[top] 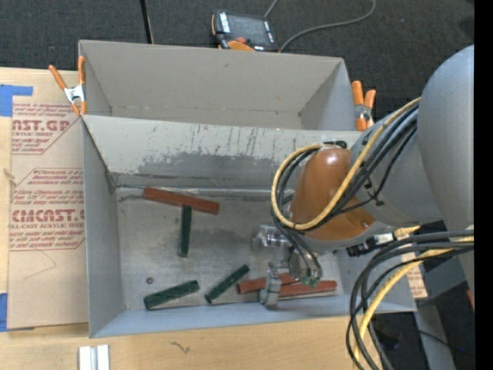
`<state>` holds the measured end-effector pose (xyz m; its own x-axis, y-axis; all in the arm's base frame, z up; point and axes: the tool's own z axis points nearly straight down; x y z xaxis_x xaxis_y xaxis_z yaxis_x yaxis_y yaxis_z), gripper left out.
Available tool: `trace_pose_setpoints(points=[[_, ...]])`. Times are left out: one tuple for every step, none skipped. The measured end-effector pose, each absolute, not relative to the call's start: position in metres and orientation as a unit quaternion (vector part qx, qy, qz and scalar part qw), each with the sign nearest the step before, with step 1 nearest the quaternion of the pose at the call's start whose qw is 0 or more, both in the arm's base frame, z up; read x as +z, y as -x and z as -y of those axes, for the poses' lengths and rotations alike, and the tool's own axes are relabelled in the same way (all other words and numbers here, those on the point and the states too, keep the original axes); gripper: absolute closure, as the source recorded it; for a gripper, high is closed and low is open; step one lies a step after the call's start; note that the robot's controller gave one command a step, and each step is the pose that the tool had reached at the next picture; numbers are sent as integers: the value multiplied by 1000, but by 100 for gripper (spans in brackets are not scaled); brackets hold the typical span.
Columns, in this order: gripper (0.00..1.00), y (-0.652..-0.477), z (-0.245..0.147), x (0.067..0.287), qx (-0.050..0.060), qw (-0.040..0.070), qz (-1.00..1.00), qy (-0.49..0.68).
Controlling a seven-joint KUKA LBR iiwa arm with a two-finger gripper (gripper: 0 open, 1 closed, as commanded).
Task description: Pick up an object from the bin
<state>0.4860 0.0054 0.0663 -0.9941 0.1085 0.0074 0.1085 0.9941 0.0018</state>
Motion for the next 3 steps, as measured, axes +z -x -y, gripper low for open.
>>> trace_pose_setpoints(points=[[100, -488, -3, 71, -1, 2, 998, 55], [100, -493, -26, 184, -1, -4, 998, 66], [100, -527, -72, 262, -2, -6, 997, 76]])
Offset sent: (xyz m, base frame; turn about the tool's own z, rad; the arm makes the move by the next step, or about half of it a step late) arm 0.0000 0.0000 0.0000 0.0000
